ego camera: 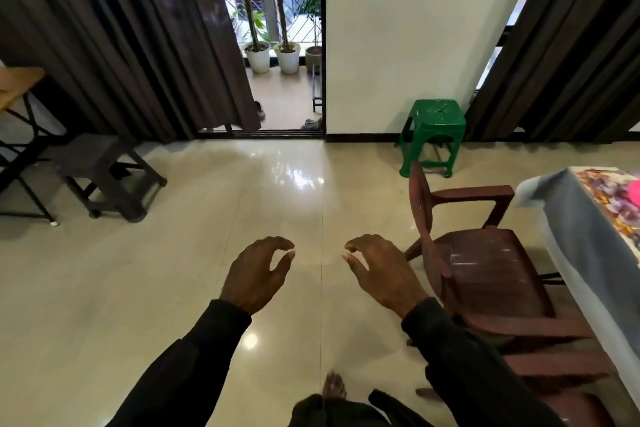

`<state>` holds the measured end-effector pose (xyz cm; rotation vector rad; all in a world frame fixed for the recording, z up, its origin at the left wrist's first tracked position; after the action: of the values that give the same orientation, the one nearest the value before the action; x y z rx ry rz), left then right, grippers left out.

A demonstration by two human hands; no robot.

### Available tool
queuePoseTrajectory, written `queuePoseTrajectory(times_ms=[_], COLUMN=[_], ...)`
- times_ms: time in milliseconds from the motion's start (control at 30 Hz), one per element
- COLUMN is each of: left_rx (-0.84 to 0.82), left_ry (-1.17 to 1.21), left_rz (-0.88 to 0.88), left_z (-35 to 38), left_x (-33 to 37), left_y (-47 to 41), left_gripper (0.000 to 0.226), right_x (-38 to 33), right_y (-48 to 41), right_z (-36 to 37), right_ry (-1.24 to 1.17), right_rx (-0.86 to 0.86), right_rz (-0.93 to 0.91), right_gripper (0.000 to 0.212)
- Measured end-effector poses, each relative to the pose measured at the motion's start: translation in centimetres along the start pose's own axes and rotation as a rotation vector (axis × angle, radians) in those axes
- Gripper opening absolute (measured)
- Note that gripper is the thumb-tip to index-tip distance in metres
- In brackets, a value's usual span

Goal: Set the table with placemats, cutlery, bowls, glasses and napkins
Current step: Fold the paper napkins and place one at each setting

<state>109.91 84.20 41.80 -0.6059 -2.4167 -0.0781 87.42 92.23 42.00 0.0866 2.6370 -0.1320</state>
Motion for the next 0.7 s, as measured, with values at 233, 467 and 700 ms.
queuePoseTrajectory(times_ms=[233, 467, 700], left_rx=[-0.045, -0.103, -0.246], left_ry=[0.0, -0.016, -0.022], left_rz=[0.061, 0.186, 0.37], left_z=[2.2, 6.2, 10.6], left_x=[0.7, 0.9, 3.3], left_y=[-15.5, -33.0, -51.9], left_gripper=[0.016, 0.017, 0.017], right_x=[5.5, 13.8, 22.2], right_y=[-12.1, -24.6, -35.1], right_z=[-2.5, -4.0, -6.9], right_ry=[0.038, 0.133, 0.138], right_rx=[0.032, 0.116, 0.19], right_rz=[0.054, 0.168, 0.391], right_gripper=[0.03, 0.029, 0.03])
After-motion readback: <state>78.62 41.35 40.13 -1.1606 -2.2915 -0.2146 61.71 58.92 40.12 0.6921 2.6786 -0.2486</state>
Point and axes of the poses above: each hand's wrist, its own y-axis away from the middle knuckle, its own z-axis out of the palm, x = y × z, the point moved 7 cm from there along -y, towards the middle knuckle, and after that the axes turned 1 degree about -y, right-handed, at the moved point
